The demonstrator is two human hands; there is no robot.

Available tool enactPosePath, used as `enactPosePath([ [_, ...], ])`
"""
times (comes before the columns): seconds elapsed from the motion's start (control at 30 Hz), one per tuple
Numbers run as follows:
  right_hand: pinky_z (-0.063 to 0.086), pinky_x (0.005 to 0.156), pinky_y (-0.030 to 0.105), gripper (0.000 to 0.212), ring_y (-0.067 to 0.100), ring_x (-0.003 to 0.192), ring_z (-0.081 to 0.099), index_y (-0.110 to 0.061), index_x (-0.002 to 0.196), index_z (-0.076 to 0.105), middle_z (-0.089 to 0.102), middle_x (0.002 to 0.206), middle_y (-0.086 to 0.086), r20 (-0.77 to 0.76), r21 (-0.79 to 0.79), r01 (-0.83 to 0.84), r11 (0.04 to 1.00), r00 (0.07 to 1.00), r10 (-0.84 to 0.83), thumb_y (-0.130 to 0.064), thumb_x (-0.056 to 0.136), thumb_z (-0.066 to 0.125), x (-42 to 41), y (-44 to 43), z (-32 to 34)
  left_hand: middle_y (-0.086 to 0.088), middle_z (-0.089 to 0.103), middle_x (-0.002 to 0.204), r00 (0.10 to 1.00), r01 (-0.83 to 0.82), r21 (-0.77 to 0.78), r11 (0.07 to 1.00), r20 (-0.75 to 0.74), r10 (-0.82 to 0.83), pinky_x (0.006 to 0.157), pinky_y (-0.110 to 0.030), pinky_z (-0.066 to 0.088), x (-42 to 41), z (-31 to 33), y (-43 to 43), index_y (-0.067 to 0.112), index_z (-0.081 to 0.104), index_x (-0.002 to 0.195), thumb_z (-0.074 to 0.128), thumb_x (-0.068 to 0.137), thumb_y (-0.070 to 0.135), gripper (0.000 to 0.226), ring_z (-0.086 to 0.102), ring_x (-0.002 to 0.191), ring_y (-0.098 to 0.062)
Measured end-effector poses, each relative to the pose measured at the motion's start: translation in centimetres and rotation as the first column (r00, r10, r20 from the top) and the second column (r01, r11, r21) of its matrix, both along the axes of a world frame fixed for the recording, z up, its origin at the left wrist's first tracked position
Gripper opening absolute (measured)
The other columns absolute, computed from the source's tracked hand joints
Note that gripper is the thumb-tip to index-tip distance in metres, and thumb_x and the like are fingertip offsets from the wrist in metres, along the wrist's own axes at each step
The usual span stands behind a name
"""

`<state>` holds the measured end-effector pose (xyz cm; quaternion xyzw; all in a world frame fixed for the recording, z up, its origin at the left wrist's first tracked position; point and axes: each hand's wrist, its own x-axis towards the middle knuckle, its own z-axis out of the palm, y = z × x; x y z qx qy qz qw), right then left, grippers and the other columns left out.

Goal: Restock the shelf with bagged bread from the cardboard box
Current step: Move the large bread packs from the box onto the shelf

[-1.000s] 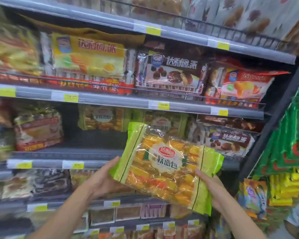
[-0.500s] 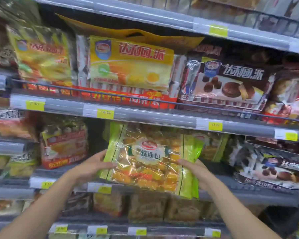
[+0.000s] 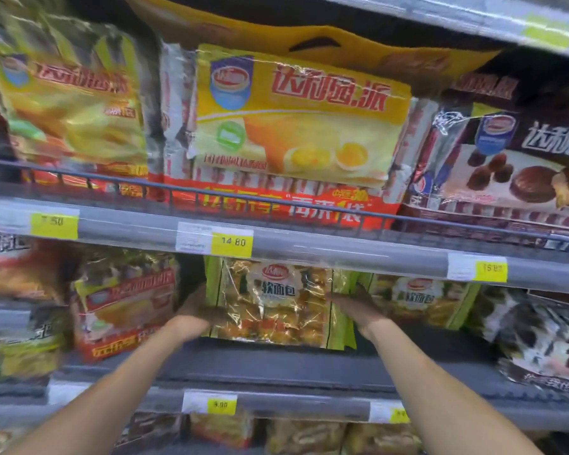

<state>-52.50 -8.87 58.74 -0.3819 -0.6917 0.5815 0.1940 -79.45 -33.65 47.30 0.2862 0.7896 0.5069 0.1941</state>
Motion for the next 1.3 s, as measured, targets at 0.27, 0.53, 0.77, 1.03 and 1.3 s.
enactPosePath([
  [0.27,0.033,0.115,0.036,0.095,0.029,0.15,0.03,-0.015,0.161,0.012,0.023,0.167,0.007,-0.009,0.179,0.097,0.979,0.995,-0.097,-0.034,0.091,0.074,-2.9,0.3,-1.9,0.007,0.064,0.107,0.998,-0.023,0.011,1.0,-0.059,0.023,0.074,-0.026,0.047,4.8,6.8,0.2,0.022,0.055,0.125,0.077,0.075,0.018,0.054,0.065,0.108,-0.027],
  [0.53,0.049,0.096,0.038,0.061,0.03,0.124,0.051,-0.018,0.134,0.052,0.052,0.136,0.008,0.112,0.786,0.085,0.612,0.954,-0.277,-0.031,0.08,0.078,-1.3,-1.9,-6.2,-0.002,0.032,0.156,0.907,-0.017,-0.058,0.998,-0.42,-0.009,0.115,-0.033,0.033,6.3,5.0,-2.2,0.019,0.034,0.152,0.082,0.079,0.028,0.088,0.033,0.145,-0.018],
  [0.77,0.046,0.077,0.027,0.016,0.015,0.096,0.064,-0.026,0.098,0.07,0.071,0.104,-0.008,0.52,0.562,-0.433,0.704,0.847,0.106,-0.039,0.096,0.061,-2.7,-3.2,-6.0,-0.001,0.067,0.129,0.814,0.048,-0.454,0.89,-0.498,-0.298,0.094,-0.03,0.049,7.1,6.2,-0.6,0.029,0.065,0.118,0.054,0.098,0.03,0.023,0.063,0.117,-0.025],
  [1.03,0.04,0.076,0.025,0.011,0.013,0.092,0.058,-0.025,0.1,0.065,0.063,0.097,-0.009,0.515,0.559,-0.44,0.703,0.848,0.121,-0.034,0.099,0.058,-3.9,-2.8,-6.8,-0.003,0.064,0.13,0.812,0.069,-0.568,0.82,-0.446,-0.377,0.099,-0.034,0.048,4.9,4.8,1.3,0.023,0.065,0.115,0.043,0.1,0.019,0.027,0.06,0.118,-0.025],
  [1.3,0.043,0.082,0.027,0.015,0.019,0.104,0.063,-0.017,0.105,0.068,0.069,0.111,0.0,0.462,0.561,-0.416,0.716,0.875,0.146,-0.028,0.098,0.063,-5.5,-1.6,-6.9,0.003,0.062,0.129,0.852,0.11,-0.493,0.863,-0.4,-0.337,0.104,-0.029,0.044,2.1,2.4,3.1,0.029,0.064,0.112,0.049,0.094,0.013,0.028,0.057,0.122,-0.02],
])
